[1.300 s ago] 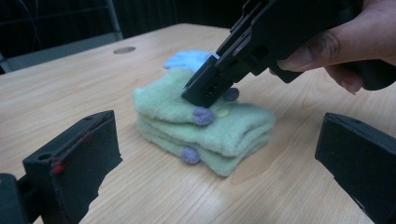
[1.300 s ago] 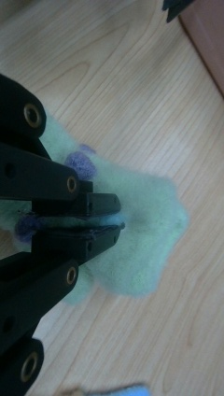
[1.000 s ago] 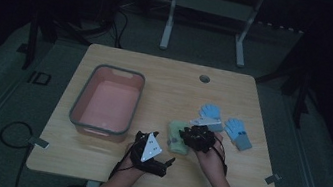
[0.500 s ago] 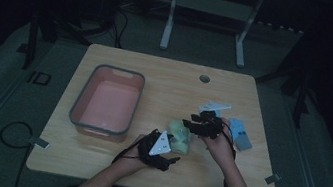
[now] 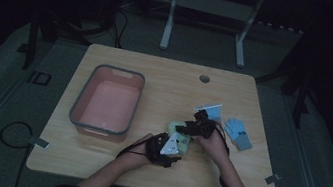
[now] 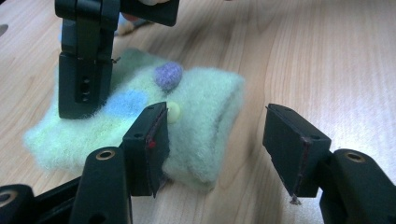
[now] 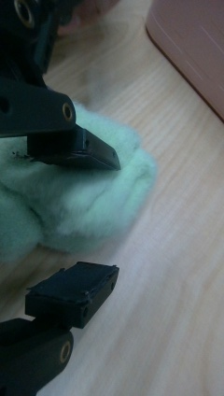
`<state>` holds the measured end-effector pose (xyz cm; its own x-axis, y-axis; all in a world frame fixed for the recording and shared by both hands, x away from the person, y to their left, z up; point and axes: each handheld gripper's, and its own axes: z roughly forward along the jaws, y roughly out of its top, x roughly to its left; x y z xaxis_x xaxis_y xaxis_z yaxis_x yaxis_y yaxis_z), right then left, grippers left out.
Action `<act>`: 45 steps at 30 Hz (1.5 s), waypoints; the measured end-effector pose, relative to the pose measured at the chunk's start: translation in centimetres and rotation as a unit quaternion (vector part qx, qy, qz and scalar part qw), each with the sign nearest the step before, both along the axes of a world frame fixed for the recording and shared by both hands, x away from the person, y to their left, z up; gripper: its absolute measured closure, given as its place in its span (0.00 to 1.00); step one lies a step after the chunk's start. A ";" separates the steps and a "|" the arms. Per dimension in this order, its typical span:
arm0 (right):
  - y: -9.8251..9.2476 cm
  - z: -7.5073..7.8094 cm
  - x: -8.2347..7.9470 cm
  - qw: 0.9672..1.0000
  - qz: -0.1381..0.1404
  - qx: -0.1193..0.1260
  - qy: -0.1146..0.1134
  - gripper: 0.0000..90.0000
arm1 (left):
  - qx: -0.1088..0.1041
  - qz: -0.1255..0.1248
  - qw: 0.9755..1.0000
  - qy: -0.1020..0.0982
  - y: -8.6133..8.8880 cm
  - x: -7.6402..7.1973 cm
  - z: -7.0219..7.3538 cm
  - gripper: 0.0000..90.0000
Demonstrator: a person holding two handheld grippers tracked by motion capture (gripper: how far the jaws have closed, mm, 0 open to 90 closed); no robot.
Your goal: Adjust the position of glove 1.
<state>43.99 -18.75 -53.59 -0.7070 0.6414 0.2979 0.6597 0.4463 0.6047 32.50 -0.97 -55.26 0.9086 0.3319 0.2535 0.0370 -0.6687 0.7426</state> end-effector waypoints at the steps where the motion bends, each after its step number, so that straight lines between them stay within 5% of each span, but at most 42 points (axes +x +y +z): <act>1: 0.0 0.0 0.0 1.000 0.000 0.000 0.000 0.50 | 0.000 0.000 1.000 0.000 0.0 0.0 0.0 0.45; 2: -0.2 -0.4 0.1 0.999 0.010 0.019 0.024 0.60 | 0.008 0.002 1.000 -0.006 -0.2 -0.1 -0.1 0.45; 5: -0.2 -0.4 0.0 0.999 0.008 0.025 0.030 0.65 | 0.024 0.006 0.999 -0.024 -0.5 -0.2 -0.5 0.46; 9: 0.0 0.0 -0.3 1.000 0.009 0.018 0.019 0.75 | 0.040 0.019 0.998 -0.050 -0.7 -0.1 -0.5 0.65; 13: 0.0 0.3 -0.5 1.000 0.001 0.023 0.015 0.79 | 0.040 0.022 0.998 -0.048 -0.7 0.1 0.0 0.77; 18: 0.1 0.9 -0.6 1.000 -0.003 0.028 0.012 0.81 | 0.042 0.024 0.998 -0.036 -0.7 0.4 1.0 0.81; 33: 1.0 4.8 -1.1 0.999 0.010 0.040 -0.024 0.81 | 0.058 0.010 0.997 -0.043 0.9 0.6 5.3 0.82; 45: 2.9 6.5 -0.8 0.998 0.025 0.050 -0.031 0.81 | 0.064 0.011 0.997 -0.045 3.3 0.6 7.6 0.82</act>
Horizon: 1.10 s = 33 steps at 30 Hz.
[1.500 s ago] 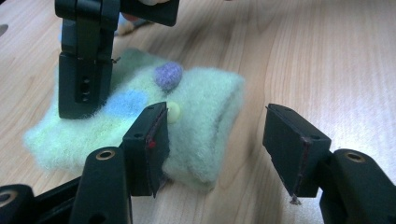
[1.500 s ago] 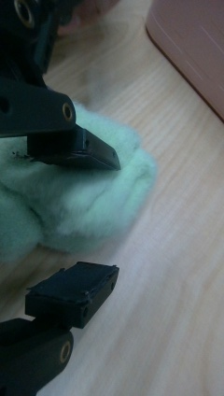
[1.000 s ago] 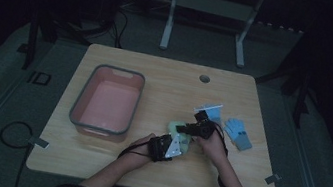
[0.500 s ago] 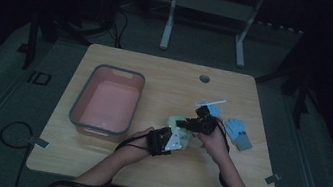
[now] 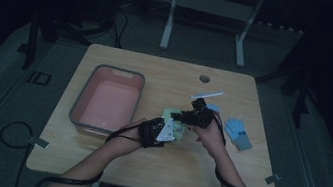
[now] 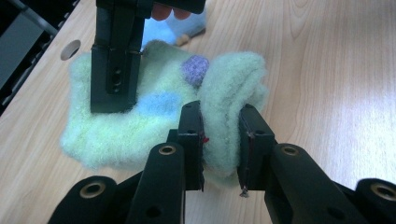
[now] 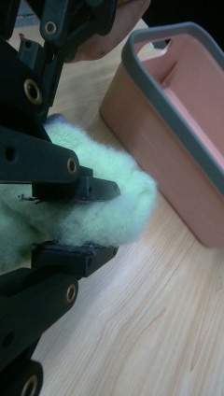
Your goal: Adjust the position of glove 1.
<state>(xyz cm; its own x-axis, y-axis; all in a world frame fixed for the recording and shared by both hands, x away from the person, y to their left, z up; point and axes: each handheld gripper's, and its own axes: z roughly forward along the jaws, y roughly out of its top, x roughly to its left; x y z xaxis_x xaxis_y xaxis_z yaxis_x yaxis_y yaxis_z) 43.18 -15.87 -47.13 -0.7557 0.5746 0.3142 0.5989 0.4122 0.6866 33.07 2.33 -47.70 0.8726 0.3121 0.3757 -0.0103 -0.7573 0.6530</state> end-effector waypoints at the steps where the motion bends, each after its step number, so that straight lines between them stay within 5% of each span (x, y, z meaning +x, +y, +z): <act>1: 0.2 0.2 0.0 1.000 0.001 -0.001 0.000 0.81 | 0.001 0.000 1.000 -0.001 0.2 0.0 0.1 0.82; 14: 5.2 2.3 0.6 0.999 0.029 0.002 -0.014 0.81 | 0.012 0.025 1.000 -0.006 4.0 -0.2 1.9 0.83; 21: 8.6 3.7 1.2 0.999 0.045 0.009 -0.022 0.81 | 0.026 0.040 0.999 -0.018 7.6 -0.1 3.5 0.83; 33: 14.6 4.3 1.9 0.997 0.077 0.015 -0.021 0.81 | 0.047 0.065 0.997 -0.021 12.9 -0.3 3.8 0.83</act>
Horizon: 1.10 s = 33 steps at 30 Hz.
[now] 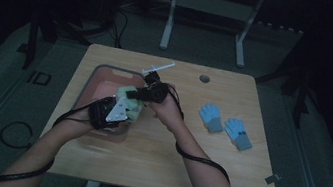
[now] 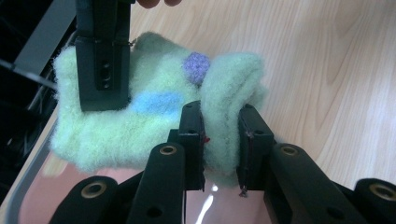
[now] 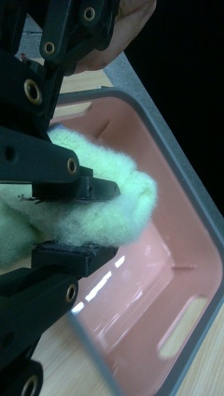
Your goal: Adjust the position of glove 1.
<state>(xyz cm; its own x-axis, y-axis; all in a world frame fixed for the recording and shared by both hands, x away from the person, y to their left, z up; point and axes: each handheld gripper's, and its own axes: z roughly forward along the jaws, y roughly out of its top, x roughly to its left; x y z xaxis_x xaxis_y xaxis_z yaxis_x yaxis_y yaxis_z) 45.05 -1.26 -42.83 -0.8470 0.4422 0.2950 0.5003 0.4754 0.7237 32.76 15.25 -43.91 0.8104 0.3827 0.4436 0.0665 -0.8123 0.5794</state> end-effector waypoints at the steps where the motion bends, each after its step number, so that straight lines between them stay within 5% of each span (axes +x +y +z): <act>1: 0.6 0.0 0.0 1.000 0.002 -0.001 0.000 0.81 | 0.004 0.001 1.000 0.000 0.5 0.0 0.0 0.83; 7: 3.7 -0.6 0.5 1.000 0.012 0.000 0.006 0.81 | 0.014 -0.004 1.000 -0.004 3.3 0.1 -0.3 0.83; 12: 5.7 -1.8 1.0 1.000 0.016 -0.006 0.009 0.81 | 0.013 -0.004 1.000 0.023 5.0 1.0 -1.2 0.83; 23: 6.4 -4.6 2.2 0.999 0.006 -0.034 0.032 0.74 | 0.033 -0.007 0.996 0.082 4.8 3.5 -3.9 0.82; 26: 6.1 -4.7 2.2 0.998 0.004 -0.049 0.026 0.69 | 0.052 -0.008 0.992 0.111 4.4 4.3 -4.6 0.82; 33: 5.1 -4.6 1.8 0.999 0.011 -0.044 0.024 0.60 | 0.074 -0.011 0.988 0.133 3.9 4.8 -5.0 0.81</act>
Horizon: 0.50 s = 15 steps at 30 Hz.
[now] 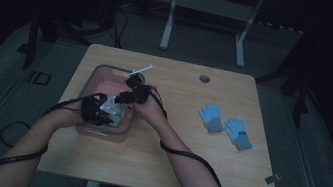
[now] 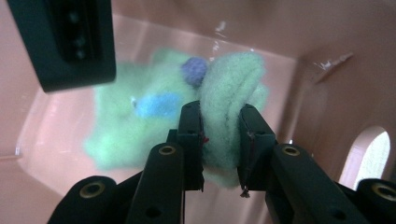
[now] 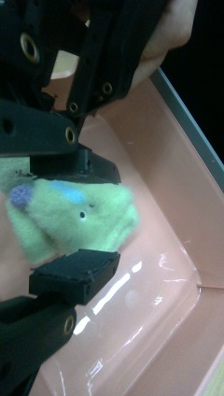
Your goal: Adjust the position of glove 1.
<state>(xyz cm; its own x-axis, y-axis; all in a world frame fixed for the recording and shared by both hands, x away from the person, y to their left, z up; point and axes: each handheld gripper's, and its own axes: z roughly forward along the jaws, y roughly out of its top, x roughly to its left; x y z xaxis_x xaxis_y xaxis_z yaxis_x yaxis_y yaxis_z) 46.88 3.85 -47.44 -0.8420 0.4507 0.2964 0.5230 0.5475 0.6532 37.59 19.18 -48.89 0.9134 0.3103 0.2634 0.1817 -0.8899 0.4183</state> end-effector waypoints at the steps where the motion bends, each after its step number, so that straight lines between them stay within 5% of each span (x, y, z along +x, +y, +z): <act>1: 0.0 0.0 0.0 1.000 0.000 0.000 0.000 0.60 | 0.004 -0.001 1.000 0.000 -0.1 0.1 0.0 0.81; 5: -0.8 0.5 -0.4 1.000 0.001 0.013 -0.002 0.55 | 0.000 0.014 1.000 0.010 -0.3 0.2 0.1 0.73; 6: -1.4 0.8 -0.6 1.000 0.003 0.021 -0.006 0.52 | -0.008 0.021 1.000 0.007 -0.3 0.3 0.3 0.60; 9: -2.3 1.3 -1.1 0.999 0.007 0.029 -0.012 0.48 | -0.029 0.044 0.999 0.006 -0.1 0.3 1.0 0.45; 12: -2.9 1.7 -1.3 0.999 0.009 0.035 -0.013 0.45 | -0.046 0.068 0.997 -0.005 0.0 0.1 1.7 0.37; 13: -3.7 2.0 -1.6 0.999 0.009 0.044 -0.016 0.41 | -0.066 0.087 0.994 -0.004 0.1 0.0 2.2 0.28; 15: -4.3 2.3 -1.8 0.999 0.012 0.048 -0.020 0.38 | -0.071 0.090 0.993 -0.002 0.2 0.0 2.5 0.20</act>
